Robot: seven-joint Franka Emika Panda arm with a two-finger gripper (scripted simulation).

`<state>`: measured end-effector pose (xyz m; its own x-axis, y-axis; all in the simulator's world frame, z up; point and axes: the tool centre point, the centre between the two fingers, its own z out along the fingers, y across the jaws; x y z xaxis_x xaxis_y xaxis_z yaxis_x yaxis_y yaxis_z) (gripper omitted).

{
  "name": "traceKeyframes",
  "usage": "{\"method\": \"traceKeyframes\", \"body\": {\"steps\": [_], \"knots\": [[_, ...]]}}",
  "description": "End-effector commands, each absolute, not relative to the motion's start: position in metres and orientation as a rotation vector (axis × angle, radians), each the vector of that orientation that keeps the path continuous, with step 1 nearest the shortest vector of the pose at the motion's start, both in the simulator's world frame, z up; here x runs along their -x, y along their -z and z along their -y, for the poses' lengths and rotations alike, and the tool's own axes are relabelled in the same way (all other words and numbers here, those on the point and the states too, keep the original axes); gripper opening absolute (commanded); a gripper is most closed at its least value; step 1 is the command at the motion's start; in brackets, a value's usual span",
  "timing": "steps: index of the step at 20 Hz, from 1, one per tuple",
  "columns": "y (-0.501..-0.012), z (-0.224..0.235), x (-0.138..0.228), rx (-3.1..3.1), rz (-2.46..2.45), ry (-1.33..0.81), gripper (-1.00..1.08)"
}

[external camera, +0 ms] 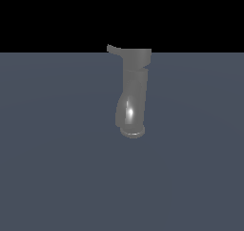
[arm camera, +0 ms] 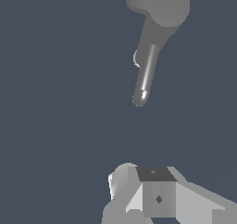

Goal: Turn on the faucet by rotating a designated handle.

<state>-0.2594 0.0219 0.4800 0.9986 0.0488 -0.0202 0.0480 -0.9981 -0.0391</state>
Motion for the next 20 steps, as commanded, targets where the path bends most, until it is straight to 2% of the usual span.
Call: {"method": "traceKeyframes", "body": {"steps": [1,11,20], "knots": [[-0.48,-0.022,0.259,3.102,0.075,-0.033,-1.0],[-0.474,-0.031,0.252,3.103,-0.016,-0.032,-1.0],[-0.458,-0.053,0.231,3.094,-0.257,-0.031,-1.0]]}}
